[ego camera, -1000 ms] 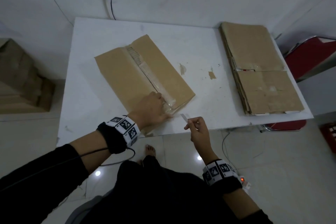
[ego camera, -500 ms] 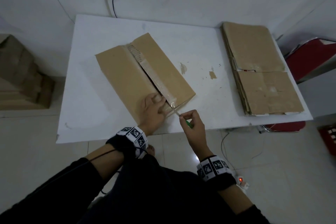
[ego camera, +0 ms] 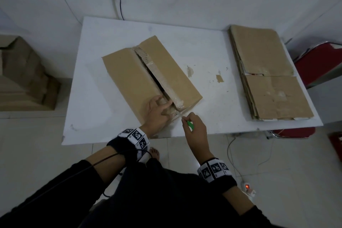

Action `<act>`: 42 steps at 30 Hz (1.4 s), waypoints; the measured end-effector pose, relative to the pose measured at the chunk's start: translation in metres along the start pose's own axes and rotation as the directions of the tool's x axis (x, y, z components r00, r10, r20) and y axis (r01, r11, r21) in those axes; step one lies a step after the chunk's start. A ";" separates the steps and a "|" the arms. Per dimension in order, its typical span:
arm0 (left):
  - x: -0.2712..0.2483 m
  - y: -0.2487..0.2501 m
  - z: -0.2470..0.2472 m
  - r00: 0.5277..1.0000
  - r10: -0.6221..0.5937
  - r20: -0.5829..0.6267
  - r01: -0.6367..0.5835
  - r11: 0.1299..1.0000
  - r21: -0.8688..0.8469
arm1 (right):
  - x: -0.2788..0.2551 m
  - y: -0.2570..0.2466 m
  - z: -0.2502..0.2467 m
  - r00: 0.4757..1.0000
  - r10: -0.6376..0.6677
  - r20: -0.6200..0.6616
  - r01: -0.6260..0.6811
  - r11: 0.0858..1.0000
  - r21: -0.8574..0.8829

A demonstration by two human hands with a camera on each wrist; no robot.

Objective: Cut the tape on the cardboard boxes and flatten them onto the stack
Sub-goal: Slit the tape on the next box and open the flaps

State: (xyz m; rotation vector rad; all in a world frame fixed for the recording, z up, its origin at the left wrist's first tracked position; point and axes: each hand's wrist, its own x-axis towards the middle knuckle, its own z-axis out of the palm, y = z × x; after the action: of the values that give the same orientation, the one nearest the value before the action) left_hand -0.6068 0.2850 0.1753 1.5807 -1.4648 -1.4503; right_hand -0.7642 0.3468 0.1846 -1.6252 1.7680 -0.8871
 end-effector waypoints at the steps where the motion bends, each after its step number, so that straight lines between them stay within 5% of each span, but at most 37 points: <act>1: -0.001 0.001 0.000 1.000 0.007 0.003 -0.007 1.000 -0.012 | 0.002 -0.001 0.001 1.000 -0.002 -0.004 0.002 1.000 -0.002; 9: 0.002 0.004 -0.001 0.999 0.045 0.025 -0.043 0.998 -0.044 | 0.024 0.014 -0.004 0.980 0.057 -0.189 -0.056 0.998 0.006; 13: 0.002 0.013 0.002 0.995 -0.006 -0.103 -0.006 0.994 -0.109 | 0.011 0.023 -0.033 0.959 0.126 -0.252 -0.107 0.990 0.088; 17: 0.010 0.034 -0.002 0.968 -0.050 -0.247 0.036 0.998 -0.059 | 0.036 0.018 -0.046 0.950 0.151 -0.272 -0.132 0.987 0.088; 21: 0.039 0.058 -0.011 0.952 -0.174 -0.250 0.106 0.959 -0.264 | 0.091 0.006 -0.045 0.974 0.118 -0.192 -0.103 0.991 0.089; 24: 0.064 0.074 -0.020 0.890 -0.344 -0.300 0.227 0.903 -0.364 | 0.114 -0.002 -0.041 0.989 0.134 -0.059 -0.128 0.987 0.095; 27: 0.081 0.089 -0.033 0.818 -0.433 -0.378 0.237 0.853 -0.464 | 0.105 -0.007 -0.034 0.992 0.111 -0.060 -0.105 0.990 0.097; 31: 0.096 0.088 -0.050 0.719 -0.530 -0.449 0.383 0.842 -0.380 | 0.066 -0.006 -0.018 0.983 0.106 0.149 -0.135 0.971 0.199; 33: 0.094 0.086 -0.052 0.743 -0.450 -0.495 0.405 0.891 -0.204 | 0.056 -0.007 -0.015 0.979 0.076 0.189 -0.117 0.969 0.216; 36: 0.085 0.073 -0.049 0.870 -0.223 -0.440 0.274 0.960 0.057 | 0.074 -0.004 -0.024 0.999 0.042 -0.021 -0.037 0.981 0.192; 39: 0.075 0.062 -0.048 0.970 -0.069 -0.235 0.134 0.953 0.271 | 0.108 0.003 -0.043 0.986 0.046 -0.162 -0.016 0.983 0.185; 42: 0.069 0.068 -0.044 1.000 -0.001 -0.030 0.017 0.840 0.543 | 0.131 0.012 -0.057 0.987 0.110 -0.118 -0.083 0.973 0.218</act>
State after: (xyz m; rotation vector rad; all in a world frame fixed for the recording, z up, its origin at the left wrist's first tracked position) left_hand -0.6017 0.1915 0.2250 1.9200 -1.9743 -1.0509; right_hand -0.8281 0.2225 0.2136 -1.3611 1.7550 -1.1152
